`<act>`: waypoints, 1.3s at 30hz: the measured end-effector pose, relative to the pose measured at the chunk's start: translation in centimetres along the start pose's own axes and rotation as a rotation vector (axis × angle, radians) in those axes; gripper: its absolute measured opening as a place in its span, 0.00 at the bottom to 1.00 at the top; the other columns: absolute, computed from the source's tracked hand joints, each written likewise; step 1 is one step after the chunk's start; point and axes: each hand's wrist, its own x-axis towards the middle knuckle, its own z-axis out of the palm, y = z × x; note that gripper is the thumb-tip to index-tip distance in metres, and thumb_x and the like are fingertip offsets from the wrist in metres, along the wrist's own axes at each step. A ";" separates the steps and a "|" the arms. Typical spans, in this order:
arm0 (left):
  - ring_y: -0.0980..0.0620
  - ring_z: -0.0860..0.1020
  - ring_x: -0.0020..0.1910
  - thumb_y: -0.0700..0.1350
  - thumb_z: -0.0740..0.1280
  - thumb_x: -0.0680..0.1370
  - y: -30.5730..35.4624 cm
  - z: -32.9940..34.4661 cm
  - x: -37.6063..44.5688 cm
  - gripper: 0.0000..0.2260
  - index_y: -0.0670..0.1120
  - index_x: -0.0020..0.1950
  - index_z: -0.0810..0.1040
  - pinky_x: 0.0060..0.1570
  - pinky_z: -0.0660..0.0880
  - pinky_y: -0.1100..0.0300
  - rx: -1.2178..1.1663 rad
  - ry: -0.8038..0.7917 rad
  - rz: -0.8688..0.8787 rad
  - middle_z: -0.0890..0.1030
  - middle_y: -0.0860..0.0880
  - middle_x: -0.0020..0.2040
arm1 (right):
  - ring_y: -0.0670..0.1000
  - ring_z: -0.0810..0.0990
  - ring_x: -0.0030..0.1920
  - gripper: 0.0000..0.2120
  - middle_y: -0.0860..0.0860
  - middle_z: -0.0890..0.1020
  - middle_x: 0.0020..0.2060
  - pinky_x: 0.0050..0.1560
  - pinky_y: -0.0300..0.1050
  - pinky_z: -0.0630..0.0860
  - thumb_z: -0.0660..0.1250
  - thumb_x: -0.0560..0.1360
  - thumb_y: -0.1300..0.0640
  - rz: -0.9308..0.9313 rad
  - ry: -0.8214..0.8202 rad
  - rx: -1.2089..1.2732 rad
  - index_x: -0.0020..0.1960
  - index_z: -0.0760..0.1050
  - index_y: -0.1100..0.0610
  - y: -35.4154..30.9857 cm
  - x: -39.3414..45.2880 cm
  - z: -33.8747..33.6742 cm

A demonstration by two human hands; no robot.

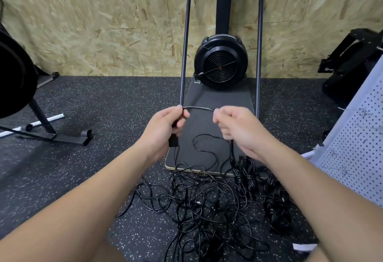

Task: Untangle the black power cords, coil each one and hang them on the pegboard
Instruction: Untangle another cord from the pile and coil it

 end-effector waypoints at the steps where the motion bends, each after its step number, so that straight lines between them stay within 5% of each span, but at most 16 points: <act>1: 0.51 0.60 0.34 0.48 0.62 0.90 0.1 0.2 -0.1 0.13 0.43 0.53 0.81 0.38 0.58 0.53 0.032 -0.010 0.009 0.69 0.49 0.36 | 0.50 0.56 0.32 0.15 0.50 0.60 0.32 0.35 0.46 0.55 0.64 0.89 0.52 -0.010 0.024 0.158 0.47 0.76 0.60 -0.5 -0.1 0.0; 3: 0.51 0.62 0.33 0.51 0.64 0.89 0.2 0.8 -0.6 0.15 0.42 0.53 0.84 0.37 0.59 0.54 0.134 -0.078 0.002 0.70 0.46 0.38 | 0.51 0.56 0.33 0.15 0.53 0.59 0.35 0.33 0.45 0.56 0.62 0.90 0.54 -0.012 0.070 0.357 0.48 0.74 0.61 -1.3 -0.4 0.3; 5: 0.52 0.65 0.33 0.54 0.65 0.89 -0.1 2.2 -1.7 0.18 0.42 0.57 0.86 0.35 0.61 0.56 0.238 -0.168 -0.026 0.73 0.43 0.42 | 0.51 0.67 0.35 0.16 0.53 0.68 0.36 0.34 0.43 0.66 0.60 0.91 0.54 0.009 0.102 0.504 0.47 0.74 0.60 -1.6 -0.6 0.8; 8: 0.51 0.72 0.36 0.54 0.62 0.90 -0.8 4.5 -3.0 0.17 0.43 0.61 0.86 0.35 0.67 0.60 0.353 -0.236 -0.026 0.81 0.47 0.45 | 0.54 0.86 0.51 0.18 0.56 0.80 0.44 0.51 0.51 0.82 0.60 0.91 0.54 0.049 0.127 0.698 0.43 0.73 0.58 -1.9 -0.4 1.0; 10: 0.48 0.74 0.38 0.55 0.61 0.90 -1.2 5.0 -3.3 0.17 0.48 0.62 0.85 0.37 0.69 0.56 0.480 -0.281 -0.003 0.83 0.47 0.44 | 0.60 0.87 0.62 0.19 0.61 0.85 0.52 0.62 0.57 0.82 0.59 0.91 0.55 0.075 0.131 0.757 0.42 0.73 0.59 -2.2 -0.5 0.7; 12: 0.51 0.76 0.37 0.57 0.59 0.90 -1.0 4.9 -3.5 0.17 0.52 0.63 0.86 0.39 0.73 0.56 0.633 -0.365 0.014 0.83 0.53 0.42 | 0.64 0.87 0.63 0.19 0.65 0.86 0.58 0.69 0.63 0.79 0.58 0.91 0.55 0.111 0.117 0.734 0.43 0.74 0.60 -2.4 -0.9 0.6; 15: 0.62 0.82 0.57 0.54 0.57 0.91 -0.5 4.8 -4.0 0.16 0.55 0.64 0.84 0.63 0.75 0.61 0.649 -0.507 0.018 0.85 0.63 0.56 | 0.68 0.88 0.60 0.19 0.68 0.85 0.60 0.66 0.63 0.82 0.58 0.91 0.56 0.186 0.096 0.802 0.44 0.73 0.62 -3.0 -1.6 1.4; 18: 0.50 0.80 0.72 0.50 0.56 0.92 -0.4 4.9 -3.9 0.18 0.47 0.68 0.84 0.79 0.69 0.48 0.504 -0.528 -0.082 0.86 0.52 0.67 | 0.66 0.89 0.59 0.18 0.66 0.85 0.55 0.60 0.60 0.86 0.59 0.91 0.56 0.210 0.103 0.855 0.44 0.74 0.62 -3.3 -1.6 2.1; 22: 0.33 0.83 0.64 0.41 0.53 0.91 -1.3 5.8 -4.2 0.17 0.38 0.71 0.78 0.73 0.75 0.39 0.117 -0.479 -0.247 0.86 0.33 0.60 | 0.63 0.89 0.59 0.19 0.64 0.87 0.54 0.61 0.60 0.85 0.60 0.91 0.55 0.215 0.165 0.800 0.44 0.75 0.62 -3.4 -1.1 2.2; 24: 0.35 0.86 0.52 0.37 0.52 0.88 -1.4 6.4 -4.3 0.15 0.37 0.69 0.74 0.60 0.82 0.45 0.101 -0.417 -0.214 0.86 0.34 0.48 | 0.64 0.89 0.59 0.19 0.64 0.87 0.55 0.65 0.62 0.83 0.59 0.91 0.54 0.204 0.194 0.777 0.44 0.75 0.62 -3.3 -0.9 1.9; 26: 0.42 0.78 0.34 0.36 0.52 0.87 -1.2 7.0 -4.3 0.13 0.35 0.66 0.71 0.43 0.78 0.51 0.119 -0.364 -0.175 0.79 0.40 0.36 | 0.66 0.89 0.56 0.18 0.67 0.86 0.55 0.62 0.65 0.85 0.59 0.91 0.54 0.138 0.224 0.656 0.47 0.74 0.63 -3.2 -0.6 1.4; 28: 0.48 0.66 0.27 0.42 0.54 0.90 -1.1 7.3 -4.2 0.12 0.35 0.62 0.72 0.33 0.70 0.54 0.122 -0.353 -0.142 0.75 0.41 0.34 | 0.66 0.90 0.52 0.18 0.68 0.85 0.56 0.54 0.65 0.87 0.59 0.91 0.54 0.054 0.255 0.435 0.47 0.73 0.64 -3.2 -0.6 0.7; 30: 0.49 0.63 0.26 0.50 0.56 0.92 -0.7 7.4 -4.4 0.18 0.36 0.58 0.75 0.29 0.68 0.56 0.166 -0.401 -0.108 0.80 0.38 0.37 | 0.66 0.91 0.48 0.19 0.69 0.85 0.55 0.48 0.61 0.89 0.59 0.91 0.53 0.026 0.263 0.287 0.46 0.73 0.64 -3.2 -0.8 -0.1; 32: 0.48 0.71 0.27 0.51 0.58 0.91 -0.5 7.5 -4.6 0.19 0.36 0.56 0.78 0.31 0.75 0.55 0.182 -0.486 -0.118 0.83 0.36 0.43 | 0.65 0.91 0.45 0.21 0.68 0.85 0.54 0.45 0.62 0.89 0.61 0.90 0.52 0.016 0.259 0.162 0.44 0.74 0.64 -3.0 -0.8 -1.0; 36: 0.43 0.83 0.39 0.48 0.57 0.92 -0.1 7.0 -4.7 0.17 0.36 0.58 0.79 0.52 0.83 0.42 0.160 -0.623 -0.213 0.84 0.36 0.46 | 0.64 0.90 0.40 0.23 0.57 0.87 0.42 0.46 0.69 0.87 0.64 0.89 0.49 -0.019 0.222 -0.047 0.43 0.78 0.65 -2.4 -1.2 -1.5; 39: 0.43 0.84 0.43 0.47 0.56 0.92 -0.1 6.6 -4.6 0.16 0.37 0.58 0.78 0.48 0.81 0.55 0.124 -0.610 -0.290 0.85 0.38 0.47 | 0.61 0.90 0.39 0.23 0.59 0.87 0.37 0.49 0.68 0.87 0.64 0.88 0.48 -0.032 0.218 -0.107 0.43 0.81 0.64 -2.2 -1.3 -1.3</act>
